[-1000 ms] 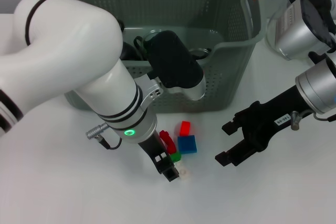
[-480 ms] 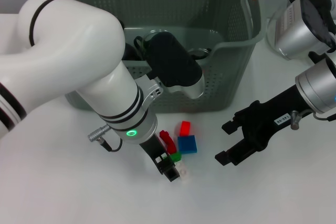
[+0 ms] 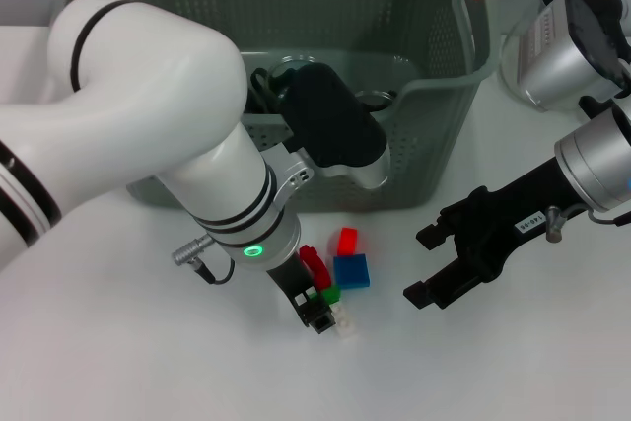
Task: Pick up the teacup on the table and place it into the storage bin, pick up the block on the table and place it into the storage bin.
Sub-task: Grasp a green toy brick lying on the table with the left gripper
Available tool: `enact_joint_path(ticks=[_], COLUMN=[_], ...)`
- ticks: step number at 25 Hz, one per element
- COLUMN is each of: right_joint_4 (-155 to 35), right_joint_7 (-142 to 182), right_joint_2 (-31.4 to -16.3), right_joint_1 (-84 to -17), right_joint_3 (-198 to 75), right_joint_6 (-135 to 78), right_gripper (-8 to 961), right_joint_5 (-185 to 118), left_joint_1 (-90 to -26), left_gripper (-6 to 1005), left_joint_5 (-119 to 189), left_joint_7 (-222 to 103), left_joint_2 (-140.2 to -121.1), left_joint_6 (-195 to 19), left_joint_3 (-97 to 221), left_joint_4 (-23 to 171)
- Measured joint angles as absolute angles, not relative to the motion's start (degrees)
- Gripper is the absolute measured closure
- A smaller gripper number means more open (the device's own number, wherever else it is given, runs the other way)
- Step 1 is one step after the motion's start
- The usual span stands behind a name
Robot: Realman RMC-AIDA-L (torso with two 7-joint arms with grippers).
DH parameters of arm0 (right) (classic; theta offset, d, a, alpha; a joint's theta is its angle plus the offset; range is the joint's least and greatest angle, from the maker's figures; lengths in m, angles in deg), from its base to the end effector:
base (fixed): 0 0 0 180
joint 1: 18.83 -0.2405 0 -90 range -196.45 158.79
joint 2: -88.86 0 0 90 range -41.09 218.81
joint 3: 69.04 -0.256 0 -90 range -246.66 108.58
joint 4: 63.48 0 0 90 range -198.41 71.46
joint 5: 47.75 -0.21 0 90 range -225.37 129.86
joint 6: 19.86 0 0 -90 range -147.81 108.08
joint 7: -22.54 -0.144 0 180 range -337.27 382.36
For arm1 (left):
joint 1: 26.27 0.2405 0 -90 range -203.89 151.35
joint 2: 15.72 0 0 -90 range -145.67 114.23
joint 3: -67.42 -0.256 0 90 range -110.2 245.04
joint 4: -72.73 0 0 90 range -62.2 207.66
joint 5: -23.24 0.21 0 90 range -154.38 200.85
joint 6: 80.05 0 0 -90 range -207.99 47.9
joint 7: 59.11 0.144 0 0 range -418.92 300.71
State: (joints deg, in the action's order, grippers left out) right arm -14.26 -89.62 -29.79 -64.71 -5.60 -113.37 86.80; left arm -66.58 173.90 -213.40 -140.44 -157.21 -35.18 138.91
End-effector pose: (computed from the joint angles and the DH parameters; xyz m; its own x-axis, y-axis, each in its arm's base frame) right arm 0.1772 0.3597 -0.0283 0.9081 -0.3980 0.1302 -0.4049 -0.9139 0.0299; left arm -0.1476 0.3256 -0.1108 0.7758 0.4903 -0.3971 0.3713 -0.8637 -0.3409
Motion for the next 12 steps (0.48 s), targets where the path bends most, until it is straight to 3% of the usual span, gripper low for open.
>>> enact_joint_path(ticks=[12], right_joint_4=[-14.3], right_joint_7=[-89.6], right_joint_2=[-29.79], right_joint_1=[-64.5], right_joint_3=[-5.7], right_joint_6=[-113.3], right_gripper=[10], right_joint_5=[86.8], left_joint_1=[-66.9], left_gripper=[462], left_joint_5=[173.9], left_joint_7=[-213.6], left_joint_2=[-140.44], left_joint_6=[-156.7], left_joint_3=[-35.8], left_joint_4=[138.2])
